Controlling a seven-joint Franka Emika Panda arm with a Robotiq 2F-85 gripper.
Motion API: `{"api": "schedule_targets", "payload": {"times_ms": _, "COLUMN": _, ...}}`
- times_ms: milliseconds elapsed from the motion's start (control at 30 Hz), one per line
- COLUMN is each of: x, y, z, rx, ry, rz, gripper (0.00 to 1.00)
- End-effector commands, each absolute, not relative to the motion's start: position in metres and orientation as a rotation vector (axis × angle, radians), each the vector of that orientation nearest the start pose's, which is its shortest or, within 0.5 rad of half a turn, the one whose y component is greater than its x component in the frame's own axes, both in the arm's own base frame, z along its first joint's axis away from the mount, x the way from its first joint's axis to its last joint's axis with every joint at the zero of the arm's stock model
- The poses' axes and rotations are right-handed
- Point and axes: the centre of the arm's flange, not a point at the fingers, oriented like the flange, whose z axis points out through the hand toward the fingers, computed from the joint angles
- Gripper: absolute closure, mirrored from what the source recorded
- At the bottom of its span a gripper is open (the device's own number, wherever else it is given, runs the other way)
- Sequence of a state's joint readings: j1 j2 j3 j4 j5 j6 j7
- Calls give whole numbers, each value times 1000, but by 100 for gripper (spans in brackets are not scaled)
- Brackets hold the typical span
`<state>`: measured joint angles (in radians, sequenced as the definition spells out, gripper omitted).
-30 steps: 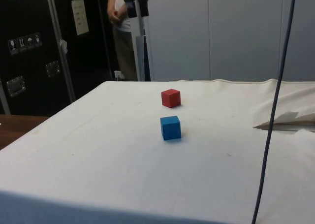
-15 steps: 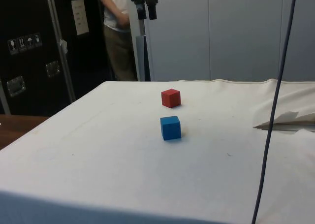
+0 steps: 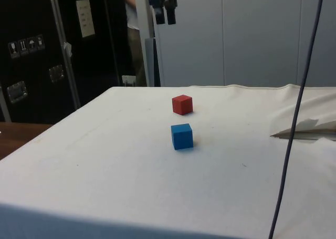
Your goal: Stack the two cubes.
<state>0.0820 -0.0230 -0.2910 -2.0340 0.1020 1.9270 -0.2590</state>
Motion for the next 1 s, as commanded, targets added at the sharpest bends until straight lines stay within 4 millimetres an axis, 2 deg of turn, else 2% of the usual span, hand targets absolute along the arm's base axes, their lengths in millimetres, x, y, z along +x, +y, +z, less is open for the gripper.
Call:
{"api": "schedule_targets", "payload": {"times_ms": 0, "x": 527, "y": -106, "z": 446, "rx": -3033, "ry": 3, "rz": 85, "gripper": 0}}
{"api": "schedule_targets", "payload": {"times_ms": 333, "x": 528, "y": -108, "z": 435, "rx": -3054, "ry": 107, "rz": 102, "gripper": 0}}
{"api": "schedule_targets", "payload": {"times_ms": 633, "x": 530, "y": -110, "z": 434, "rx": -3069, "ry": 190, "rz": 102, "gripper": 0}}
{"api": "schedule_targets", "payload": {"times_ms": 967, "x": 528, "y": -110, "z": 433, "rx": -3066, "ry": 192, "rz": 108, "gripper": 0}}
